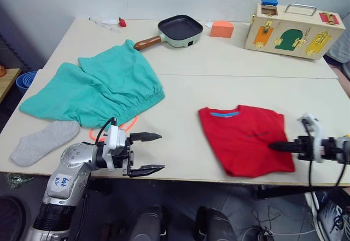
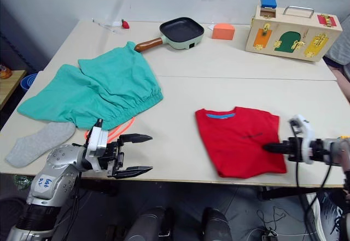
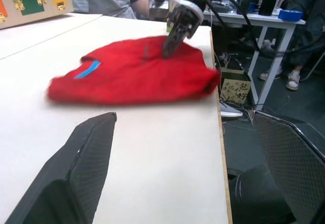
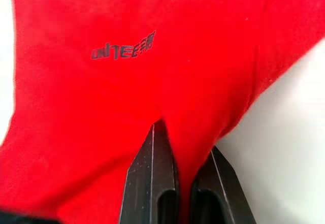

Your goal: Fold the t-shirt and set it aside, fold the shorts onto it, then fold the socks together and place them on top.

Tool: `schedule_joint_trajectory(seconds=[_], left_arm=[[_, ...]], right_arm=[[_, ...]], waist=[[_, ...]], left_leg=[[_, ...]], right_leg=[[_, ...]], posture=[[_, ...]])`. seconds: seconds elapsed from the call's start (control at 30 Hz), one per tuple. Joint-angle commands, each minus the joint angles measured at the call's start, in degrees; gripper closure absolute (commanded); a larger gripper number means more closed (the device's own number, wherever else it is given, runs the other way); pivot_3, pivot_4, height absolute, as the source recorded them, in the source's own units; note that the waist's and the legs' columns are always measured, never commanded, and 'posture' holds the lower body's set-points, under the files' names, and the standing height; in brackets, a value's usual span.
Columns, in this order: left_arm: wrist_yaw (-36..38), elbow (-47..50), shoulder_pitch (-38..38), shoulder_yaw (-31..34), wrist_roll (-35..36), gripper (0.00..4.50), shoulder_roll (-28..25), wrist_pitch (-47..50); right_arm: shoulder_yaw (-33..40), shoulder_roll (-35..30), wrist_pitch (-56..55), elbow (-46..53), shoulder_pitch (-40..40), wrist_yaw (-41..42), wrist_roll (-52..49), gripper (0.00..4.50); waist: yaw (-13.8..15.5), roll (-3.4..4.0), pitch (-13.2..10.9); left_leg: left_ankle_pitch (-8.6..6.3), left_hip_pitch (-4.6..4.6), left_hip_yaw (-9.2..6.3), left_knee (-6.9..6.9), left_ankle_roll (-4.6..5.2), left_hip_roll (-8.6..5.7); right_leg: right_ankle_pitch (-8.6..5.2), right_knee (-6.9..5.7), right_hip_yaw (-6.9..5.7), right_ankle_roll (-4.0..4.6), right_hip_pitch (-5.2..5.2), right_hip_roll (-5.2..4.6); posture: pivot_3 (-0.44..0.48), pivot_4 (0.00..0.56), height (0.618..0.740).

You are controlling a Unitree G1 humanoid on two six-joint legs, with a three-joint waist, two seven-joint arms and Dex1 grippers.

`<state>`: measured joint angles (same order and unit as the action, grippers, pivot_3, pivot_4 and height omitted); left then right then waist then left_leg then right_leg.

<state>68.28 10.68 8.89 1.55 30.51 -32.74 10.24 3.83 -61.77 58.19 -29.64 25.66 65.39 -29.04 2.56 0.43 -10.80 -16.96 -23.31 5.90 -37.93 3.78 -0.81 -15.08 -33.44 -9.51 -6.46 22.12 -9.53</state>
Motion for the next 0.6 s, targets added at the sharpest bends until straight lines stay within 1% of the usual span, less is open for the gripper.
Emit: schedule_joint_trajectory(seconds=[0.03,0.17,0.37,0.47,0.57,0.6], left_arm=[[0.7,0.4,0.9,0.5,0.7,0.0,-0.7,-0.7],[1.1,0.2,1.3,0.3,0.6,0.0,-0.7,-0.7],[1.0,0.4,1.5,0.6,0.5,0.0,-0.9,-0.6],[0.6,0.7,1.4,0.8,0.3,0.0,-1.0,-0.8],[0.3,1.0,1.4,1.1,0.3,0.0,-1.2,-0.8],[0.3,1.0,1.3,1.2,0.3,0.0,-1.4,-0.8]], right_arm=[[-1.5,-3.5,-6.8,-9.9,2.3,0.9,6.5,4.48],[-3.1,-4.0,-13.4,-19.4,7.1,1.3,11.7,4.48],[-4.7,-2.8,-22.1,-29.1,11.7,-0.3,18.0,4.48],[-3.7,-1.9,-22.8,-32.3,13.8,-0.8,18.8,4.48],[-2.4,-1.0,-19.3,-33.7,16.1,-0.1,18.2,4.48],[-2.1,-1.0,-17.3,-33.3,16.6,1.3,17.7,4.48]], waist=[[-0.1,0.0,0.0],[-1.0,0.01,0.0],[-1.3,0.01,0.0],[-1.3,0.01,0.0],[-1.5,0.01,0.0],[-1.6,0.01,0.0]], left_leg=[[-0.01,0.0,0.05,0.0,-0.01,0.0],[0.0,0.0,0.17,0.0,-0.04,0.03],[0.06,0.02,0.24,-0.01,-0.11,0.08],[0.06,0.01,0.25,-0.02,-0.12,0.08],[0.06,0.01,0.24,-0.02,-0.12,0.08],[0.06,0.01,0.25,-0.02,-0.12,0.08]], right_leg=[[0.0,0.0,0.02,0.0,0.02,0.03],[0.0,-0.02,0.1,0.0,0.11,0.04],[0.0,-0.12,0.22,0.0,0.18,0.04],[0.0,-0.12,0.26,0.0,0.2,0.02],[0.0,-0.1,0.28,0.0,0.2,0.01],[0.0,-0.1,0.3,0.0,0.22,0.0]], posture=[[0.0,0.15,0.74],[0.0,0.15,0.74],[0.0,0.15,0.74],[0.0,0.15,0.74],[0.0,0.15,0.74],[0.0,0.15,0.74]])
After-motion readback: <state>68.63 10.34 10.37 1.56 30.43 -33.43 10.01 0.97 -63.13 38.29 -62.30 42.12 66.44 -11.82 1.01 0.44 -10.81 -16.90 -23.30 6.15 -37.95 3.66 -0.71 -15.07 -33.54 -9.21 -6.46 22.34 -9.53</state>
